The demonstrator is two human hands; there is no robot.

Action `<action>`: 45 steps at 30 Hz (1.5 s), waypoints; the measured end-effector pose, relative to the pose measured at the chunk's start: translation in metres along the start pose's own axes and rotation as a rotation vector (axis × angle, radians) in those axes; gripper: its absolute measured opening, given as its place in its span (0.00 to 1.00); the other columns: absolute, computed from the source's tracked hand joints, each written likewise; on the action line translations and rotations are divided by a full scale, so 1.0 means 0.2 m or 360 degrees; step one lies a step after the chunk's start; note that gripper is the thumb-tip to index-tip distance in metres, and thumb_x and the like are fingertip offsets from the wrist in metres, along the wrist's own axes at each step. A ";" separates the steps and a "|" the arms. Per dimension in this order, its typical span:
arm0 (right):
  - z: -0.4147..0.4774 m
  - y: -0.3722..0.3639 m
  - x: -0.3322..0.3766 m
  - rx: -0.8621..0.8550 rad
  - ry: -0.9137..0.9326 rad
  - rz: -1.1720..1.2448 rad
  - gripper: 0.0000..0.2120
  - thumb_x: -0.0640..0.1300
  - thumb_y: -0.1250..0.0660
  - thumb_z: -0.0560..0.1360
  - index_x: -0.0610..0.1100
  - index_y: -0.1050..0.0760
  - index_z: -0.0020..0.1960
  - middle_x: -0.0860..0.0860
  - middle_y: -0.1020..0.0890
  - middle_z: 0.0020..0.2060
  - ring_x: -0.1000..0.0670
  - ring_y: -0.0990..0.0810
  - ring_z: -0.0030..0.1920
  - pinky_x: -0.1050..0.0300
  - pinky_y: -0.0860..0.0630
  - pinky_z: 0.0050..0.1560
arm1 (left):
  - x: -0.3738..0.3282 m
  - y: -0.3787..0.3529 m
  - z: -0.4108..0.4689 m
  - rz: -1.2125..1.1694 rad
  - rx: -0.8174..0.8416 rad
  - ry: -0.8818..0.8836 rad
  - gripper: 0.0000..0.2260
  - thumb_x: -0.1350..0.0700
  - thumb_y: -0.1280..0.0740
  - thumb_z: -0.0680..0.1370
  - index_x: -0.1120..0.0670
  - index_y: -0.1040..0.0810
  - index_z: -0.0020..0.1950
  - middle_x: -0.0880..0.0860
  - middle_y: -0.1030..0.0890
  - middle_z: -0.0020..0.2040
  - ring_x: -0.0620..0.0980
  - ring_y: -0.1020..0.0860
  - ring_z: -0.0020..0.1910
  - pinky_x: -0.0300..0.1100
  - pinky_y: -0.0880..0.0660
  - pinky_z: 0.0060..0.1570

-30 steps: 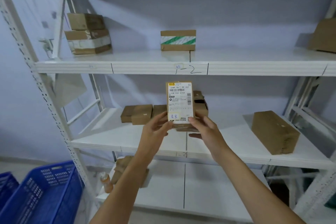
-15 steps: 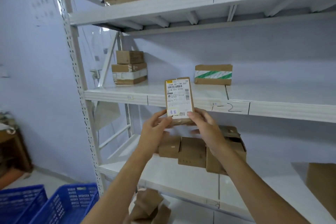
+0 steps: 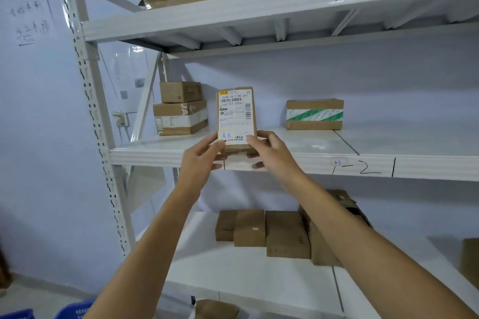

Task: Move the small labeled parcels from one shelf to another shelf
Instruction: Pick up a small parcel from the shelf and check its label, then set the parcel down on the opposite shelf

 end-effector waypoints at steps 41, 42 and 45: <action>0.56 -0.52 -0.04 -0.0550 -0.0177 -0.0091 0.14 0.54 0.36 0.79 0.46 0.34 0.41 0.51 0.31 0.36 0.51 0.30 0.37 0.54 0.32 0.45 | 0.29 0.53 0.74 0.0905 0.0121 -0.0298 0.24 0.43 0.41 0.84 0.52 0.29 0.77 0.51 0.20 0.69 0.52 0.20 0.58 0.50 0.27 0.61; 0.53 -0.51 -0.04 -0.0606 -0.0142 -0.0017 0.12 0.53 0.35 0.78 0.46 0.30 0.44 0.52 0.27 0.39 0.51 0.25 0.42 0.55 0.27 0.52 | 0.27 0.55 0.71 0.0760 0.0056 -0.0311 0.22 0.44 0.40 0.84 0.53 0.28 0.75 0.51 0.20 0.69 0.49 0.20 0.55 0.47 0.27 0.60; 0.45 -0.47 -0.04 -0.0673 -0.0067 0.0076 0.18 0.52 0.33 0.76 0.36 0.21 0.54 0.50 0.20 0.46 0.41 0.18 0.58 0.43 0.26 0.70 | 0.20 0.59 0.58 0.0447 -0.0099 -0.0441 0.15 0.49 0.39 0.84 0.53 0.23 0.68 0.49 0.18 0.61 0.45 0.21 0.52 0.40 0.27 0.54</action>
Point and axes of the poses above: each hand's wrist, its own z-axis towards the middle knuckle, its own y-axis out of the back of the hand, x = y × z, the point moved 7 cm from there along z, towards the middle knuckle
